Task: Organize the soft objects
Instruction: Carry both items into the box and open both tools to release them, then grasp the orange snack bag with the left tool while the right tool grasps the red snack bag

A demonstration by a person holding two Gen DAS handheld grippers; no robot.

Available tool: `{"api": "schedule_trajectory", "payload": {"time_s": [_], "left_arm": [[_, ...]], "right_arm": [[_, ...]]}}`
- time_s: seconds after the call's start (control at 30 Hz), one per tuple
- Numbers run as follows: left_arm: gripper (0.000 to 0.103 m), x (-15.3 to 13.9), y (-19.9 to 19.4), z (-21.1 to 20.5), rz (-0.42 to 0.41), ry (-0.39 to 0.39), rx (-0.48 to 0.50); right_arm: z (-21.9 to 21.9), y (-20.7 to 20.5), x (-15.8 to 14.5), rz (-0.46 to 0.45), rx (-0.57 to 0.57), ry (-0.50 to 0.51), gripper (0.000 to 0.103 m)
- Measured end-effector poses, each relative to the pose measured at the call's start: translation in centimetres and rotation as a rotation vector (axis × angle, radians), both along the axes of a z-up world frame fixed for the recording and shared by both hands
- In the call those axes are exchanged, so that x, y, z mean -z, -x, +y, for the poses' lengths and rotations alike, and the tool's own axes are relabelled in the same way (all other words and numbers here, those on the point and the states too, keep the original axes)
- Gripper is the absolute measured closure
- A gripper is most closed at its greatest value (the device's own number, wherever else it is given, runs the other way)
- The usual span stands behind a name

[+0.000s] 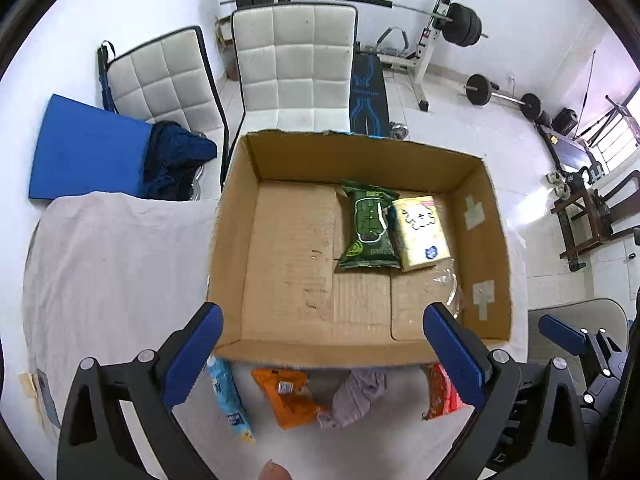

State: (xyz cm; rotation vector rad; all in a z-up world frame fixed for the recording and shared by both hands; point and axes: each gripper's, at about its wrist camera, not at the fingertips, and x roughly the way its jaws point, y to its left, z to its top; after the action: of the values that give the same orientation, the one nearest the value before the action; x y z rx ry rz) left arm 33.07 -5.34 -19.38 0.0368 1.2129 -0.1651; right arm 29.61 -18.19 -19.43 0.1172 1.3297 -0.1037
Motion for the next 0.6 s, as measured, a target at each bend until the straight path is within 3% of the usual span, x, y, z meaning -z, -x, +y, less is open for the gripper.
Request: {"api": "schedule_trajectory", "payload": {"time_s": [0.2, 0.33, 0.43, 0.6], "left_arm": [[0.0, -2.1, 2.6, -0.2, -0.032, 0.024, 0.004], [0.0, -2.5, 3.6, 0.3, -0.051, 0.02, -0.026], [0.0, -1.7, 4.4, 1.8, -0.042, 0.012, -0.079], [0.0, 3.2, 6.1, 5.0, 0.047, -0.036, -0.172]], "right_arm": [[-0.3, 2.4, -2.9, -0.04, 0.001, -0.032, 0.0], [-0.9, 3.6, -3.3, -0.043, 0.004, -0.024, 0.0], [-2.0, 4.8, -1.8, -0.014, 0.03, -0.019, 0.0], [-3.8, 7.5, 4.0, 0.115, 0.078, 0.001, 0.0]]}}
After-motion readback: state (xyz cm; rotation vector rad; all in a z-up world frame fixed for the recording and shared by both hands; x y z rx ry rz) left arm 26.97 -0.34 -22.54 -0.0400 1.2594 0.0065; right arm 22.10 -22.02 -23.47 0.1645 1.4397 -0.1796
